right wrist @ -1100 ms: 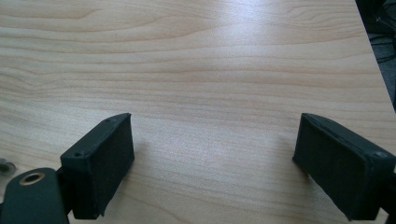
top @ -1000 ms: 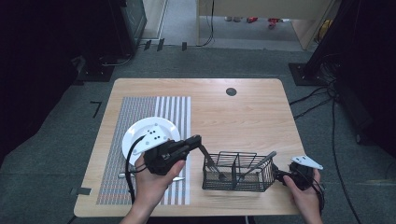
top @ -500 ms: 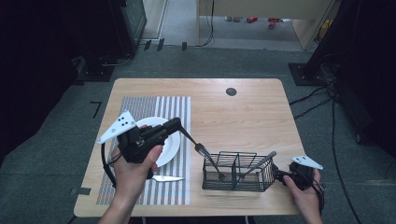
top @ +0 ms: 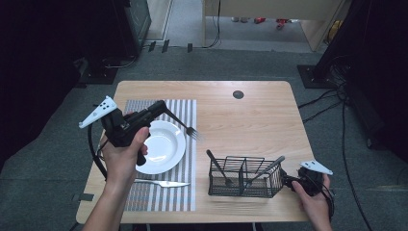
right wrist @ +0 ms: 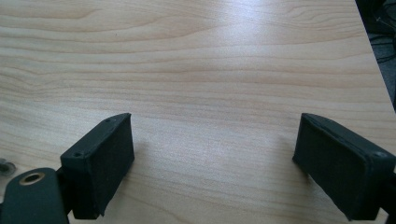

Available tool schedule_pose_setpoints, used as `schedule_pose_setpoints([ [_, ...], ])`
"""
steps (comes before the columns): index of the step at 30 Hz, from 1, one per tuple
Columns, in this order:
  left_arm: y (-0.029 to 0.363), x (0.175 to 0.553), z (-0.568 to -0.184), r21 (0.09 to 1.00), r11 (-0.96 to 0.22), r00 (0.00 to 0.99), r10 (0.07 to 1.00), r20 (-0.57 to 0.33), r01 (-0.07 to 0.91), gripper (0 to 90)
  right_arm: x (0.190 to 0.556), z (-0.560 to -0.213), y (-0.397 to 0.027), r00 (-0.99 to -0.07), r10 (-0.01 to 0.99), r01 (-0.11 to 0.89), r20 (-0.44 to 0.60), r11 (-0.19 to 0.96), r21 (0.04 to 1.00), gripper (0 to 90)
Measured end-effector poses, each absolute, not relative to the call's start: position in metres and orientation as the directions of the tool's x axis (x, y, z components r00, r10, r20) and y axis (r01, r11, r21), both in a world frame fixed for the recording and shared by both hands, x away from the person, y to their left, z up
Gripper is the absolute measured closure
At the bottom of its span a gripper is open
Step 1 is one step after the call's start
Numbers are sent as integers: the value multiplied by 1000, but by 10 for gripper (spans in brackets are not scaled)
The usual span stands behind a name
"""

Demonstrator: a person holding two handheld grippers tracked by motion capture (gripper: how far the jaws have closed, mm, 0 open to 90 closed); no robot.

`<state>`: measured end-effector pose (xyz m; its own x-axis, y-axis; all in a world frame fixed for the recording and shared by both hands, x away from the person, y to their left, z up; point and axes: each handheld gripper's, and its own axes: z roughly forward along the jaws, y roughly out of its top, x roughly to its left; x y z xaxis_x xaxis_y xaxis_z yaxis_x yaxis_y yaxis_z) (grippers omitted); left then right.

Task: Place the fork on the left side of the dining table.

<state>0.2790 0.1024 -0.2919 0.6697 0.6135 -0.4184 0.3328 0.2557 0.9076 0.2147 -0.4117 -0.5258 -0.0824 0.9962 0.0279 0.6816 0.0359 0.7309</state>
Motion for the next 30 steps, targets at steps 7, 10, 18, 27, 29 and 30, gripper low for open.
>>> schedule_pose_setpoints([
  [7,118,306,-308,892,297,606,656,-449,339,889,215,-526,-412,-82,996,682,28,35,731,119],
  [10,128,325,-322,876,344,563,673,-480,337,889,215,-526,-412,-81,996,682,28,35,731,119],
  [18,142,358,-353,819,449,488,657,-574,359,888,215,-526,-412,-81,996,683,29,34,730,119],
  [27,157,392,-395,731,566,366,634,-681,380,888,215,-526,-412,-82,996,682,28,36,730,120],
  [29,161,400,-404,714,580,352,622,-699,392,887,214,-526,-412,-84,996,682,29,36,730,121],
  [30,163,404,-408,701,590,339,616,-711,399,887,214,-526,-412,-85,996,682,30,37,731,121],
])
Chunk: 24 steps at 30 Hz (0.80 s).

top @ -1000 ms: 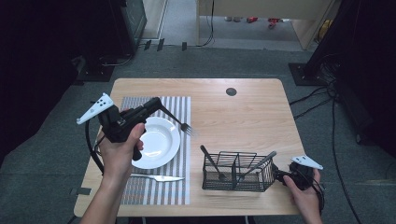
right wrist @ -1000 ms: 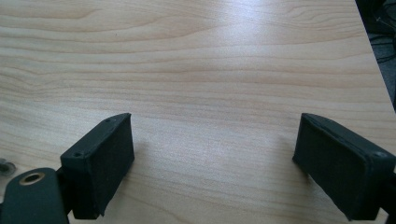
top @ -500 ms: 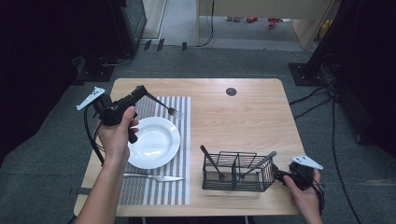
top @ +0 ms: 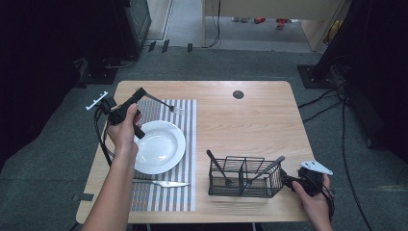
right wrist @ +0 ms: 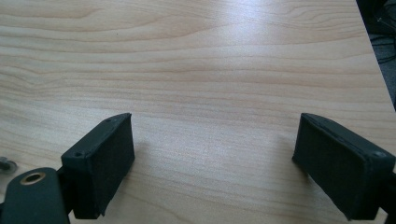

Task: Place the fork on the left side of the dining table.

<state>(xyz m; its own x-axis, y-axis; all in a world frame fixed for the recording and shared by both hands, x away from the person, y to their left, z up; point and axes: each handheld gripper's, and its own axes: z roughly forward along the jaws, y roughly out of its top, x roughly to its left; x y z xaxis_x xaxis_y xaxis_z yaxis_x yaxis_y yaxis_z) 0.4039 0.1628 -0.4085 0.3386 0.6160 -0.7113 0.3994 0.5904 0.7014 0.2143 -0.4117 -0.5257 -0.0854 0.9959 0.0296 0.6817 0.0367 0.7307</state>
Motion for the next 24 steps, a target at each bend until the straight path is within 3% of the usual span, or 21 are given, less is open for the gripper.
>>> schedule_pose_setpoints([
  [5,169,419,-432,643,617,256,601,-757,455,887,214,-526,-412,-86,996,682,31,36,730,121],
  [10,175,426,-453,612,657,162,613,-774,440,887,214,-526,-412,-88,996,681,29,39,731,122],
  [24,192,445,-492,555,724,104,568,-817,408,887,214,-526,-412,-91,995,680,28,42,732,123],
])
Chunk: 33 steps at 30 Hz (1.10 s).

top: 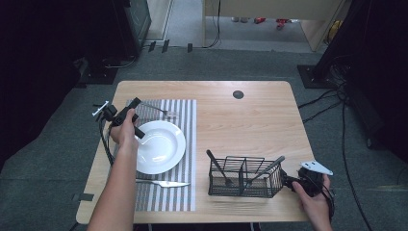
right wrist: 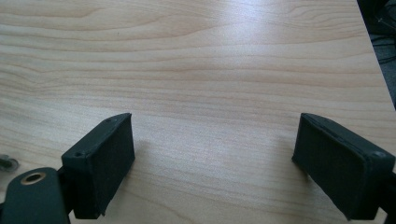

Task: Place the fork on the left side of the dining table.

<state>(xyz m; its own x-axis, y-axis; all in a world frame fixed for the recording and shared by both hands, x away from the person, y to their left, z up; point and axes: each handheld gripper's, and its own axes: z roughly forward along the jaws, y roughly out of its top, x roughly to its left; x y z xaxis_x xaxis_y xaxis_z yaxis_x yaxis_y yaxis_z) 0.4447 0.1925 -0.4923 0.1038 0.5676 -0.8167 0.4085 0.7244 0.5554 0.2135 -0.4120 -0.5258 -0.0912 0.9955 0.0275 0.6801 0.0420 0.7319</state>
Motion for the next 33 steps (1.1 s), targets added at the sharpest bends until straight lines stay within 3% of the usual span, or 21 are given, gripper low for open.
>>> schedule_pose_setpoints([
  [7,206,450,-501,459,767,37,498,-867,448,883,213,-526,-412,-89,996,681,28,40,731,124],
  [16,212,453,-513,453,765,-31,523,-851,457,862,213,-526,-412,-88,996,682,30,39,730,124],
  [24,222,452,-528,333,820,-69,409,-910,466,866,213,-526,-412,-88,996,682,30,39,730,124],
  [26,226,451,-532,249,853,-92,324,-941,459,874,213,-526,-412,-88,996,682,30,39,730,124],
  [33,224,452,-524,287,835,-69,359,-931,470,883,213,-526,-412,-88,996,682,30,39,730,124],
])
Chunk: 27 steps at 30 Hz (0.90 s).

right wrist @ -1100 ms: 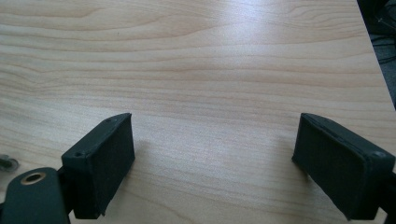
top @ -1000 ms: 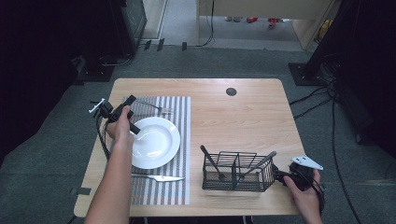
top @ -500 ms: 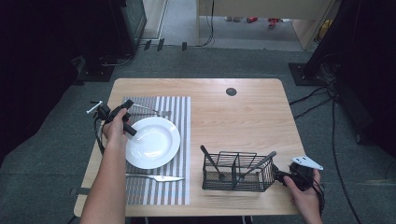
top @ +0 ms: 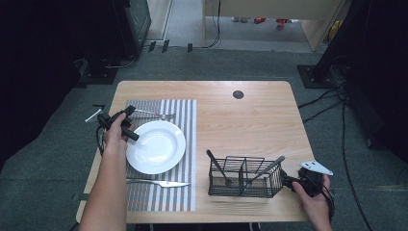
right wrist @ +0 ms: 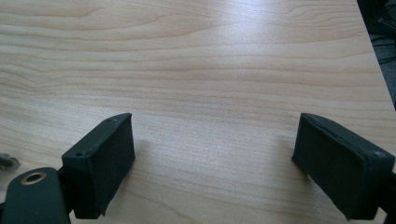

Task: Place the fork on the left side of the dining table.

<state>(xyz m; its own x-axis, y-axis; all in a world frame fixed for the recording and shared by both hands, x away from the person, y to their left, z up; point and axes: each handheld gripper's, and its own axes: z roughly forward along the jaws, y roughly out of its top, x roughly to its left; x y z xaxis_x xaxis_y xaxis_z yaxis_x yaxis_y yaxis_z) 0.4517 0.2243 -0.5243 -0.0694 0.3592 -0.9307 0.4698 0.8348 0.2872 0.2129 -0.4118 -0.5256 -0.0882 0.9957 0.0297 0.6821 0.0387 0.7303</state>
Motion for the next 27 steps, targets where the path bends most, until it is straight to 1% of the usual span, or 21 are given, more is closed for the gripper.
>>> schedule_pose_setpoints([
  [2,219,454,-519,342,807,-39,409,-911,482,884,213,-526,-412,-88,996,682,30,39,730,124],
  [5,210,455,-512,391,803,-32,452,-892,449,885,213,-526,-412,-88,996,682,30,39,730,124],
  [13,199,460,-508,430,765,-7,493,-870,479,882,213,-526,-412,-89,996,682,29,39,731,124],
  [16,196,461,-510,436,750,-16,510,-860,496,868,213,-526,-412,-88,996,682,30,39,730,124],
  [19,194,462,-515,436,732,-31,528,-849,524,823,213,-526,-412,-89,996,682,30,39,730,124],
  [21,194,462,-518,425,713,-53,541,-839,558,755,213,-526,-412,-88,996,682,30,38,730,124],
  [22,194,462,-519,430,707,-57,551,-832,561,730,213,-526,-412,-88,996,682,30,39,730,124],
  [24,195,462,-518,432,713,-64,553,-831,553,728,213,-526,-412,-88,996,682,30,39,730,124],
  [27,195,461,-519,422,704,-97,568,-817,571,660,213,-526,-412,-88,996,682,30,39,730,124],
])
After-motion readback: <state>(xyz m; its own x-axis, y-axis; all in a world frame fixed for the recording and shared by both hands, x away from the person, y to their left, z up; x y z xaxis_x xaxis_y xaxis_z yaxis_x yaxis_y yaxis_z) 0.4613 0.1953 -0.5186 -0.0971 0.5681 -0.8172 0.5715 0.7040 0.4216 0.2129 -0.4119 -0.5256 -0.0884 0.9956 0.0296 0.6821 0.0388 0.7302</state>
